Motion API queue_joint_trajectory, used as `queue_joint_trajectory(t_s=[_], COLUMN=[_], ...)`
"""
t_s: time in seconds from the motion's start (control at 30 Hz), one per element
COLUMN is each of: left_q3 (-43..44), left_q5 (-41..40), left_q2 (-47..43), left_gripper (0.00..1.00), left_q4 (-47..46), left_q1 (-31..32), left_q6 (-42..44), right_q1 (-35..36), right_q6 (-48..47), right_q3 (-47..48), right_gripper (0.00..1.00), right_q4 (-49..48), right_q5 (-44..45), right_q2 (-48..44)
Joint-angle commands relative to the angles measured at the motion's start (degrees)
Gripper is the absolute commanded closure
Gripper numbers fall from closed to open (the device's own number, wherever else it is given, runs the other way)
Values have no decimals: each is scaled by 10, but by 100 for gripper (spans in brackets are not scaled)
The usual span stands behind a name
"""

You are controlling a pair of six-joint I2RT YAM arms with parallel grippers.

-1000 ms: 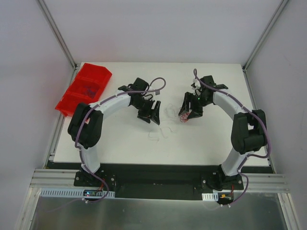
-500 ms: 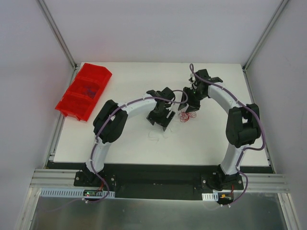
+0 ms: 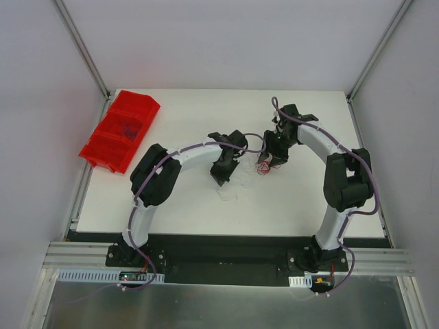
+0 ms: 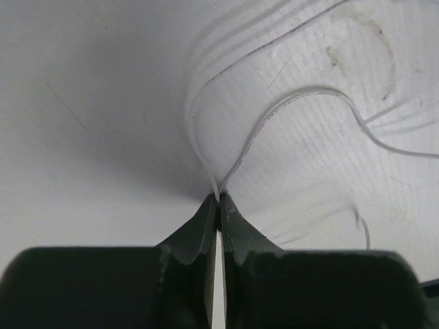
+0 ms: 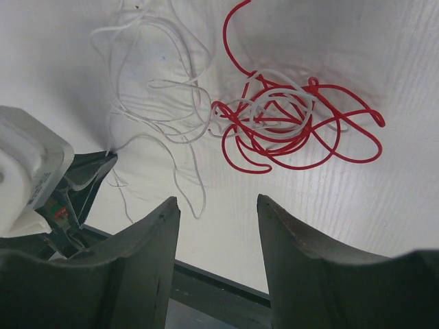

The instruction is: Untangle the cables

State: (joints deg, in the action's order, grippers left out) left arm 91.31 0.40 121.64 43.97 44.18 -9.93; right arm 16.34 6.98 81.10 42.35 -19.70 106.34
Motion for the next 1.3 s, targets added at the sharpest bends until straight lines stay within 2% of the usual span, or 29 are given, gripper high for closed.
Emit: queue_joint_trajectory(t_s=[0.0, 0.1, 0.27, 0.43, 0.6, 0.67, 0.8, 0.97, 1.1, 1.27], left_q3=[-64, -88, -105, -81, 24, 78, 177, 271, 323, 388], left_q5=[-159, -151, -144, -151, -131, -110, -62, -5, 42, 56], left_q2=[-10, -73, -191, -256, -239, -212, -144, -86, -79, -82], left_gripper=[100, 100, 100, 100, 100, 100, 100, 100, 100, 100], left_q4=[34, 16, -17, -34, -45, -45, -49, -53, -62, -91], left_q1=[-11, -55, -120, -205, -307, -353, -406, -455, -469, -485], left_q6=[11, -7, 9, 22, 26, 12, -26, -75, -90, -119], right_q1=[-11, -17, -26, -32, -32, -34, -33, -34, -35, -36], right_q6=[0, -1, -8, -10, -11, -13, -21, -26, -26, -29], right_q3=[-2, -11, -30, -45, -48, -48, -51, -67, -77, -77], right_gripper=[48, 49, 49, 49, 49, 49, 49, 49, 49, 49], right_q4=[12, 12, 13, 16, 21, 25, 37, 44, 46, 47], right_q5=[15, 18, 23, 27, 27, 28, 31, 35, 40, 37], right_q2=[-38, -46, -65, -77, -89, -93, -102, -118, -122, -120])
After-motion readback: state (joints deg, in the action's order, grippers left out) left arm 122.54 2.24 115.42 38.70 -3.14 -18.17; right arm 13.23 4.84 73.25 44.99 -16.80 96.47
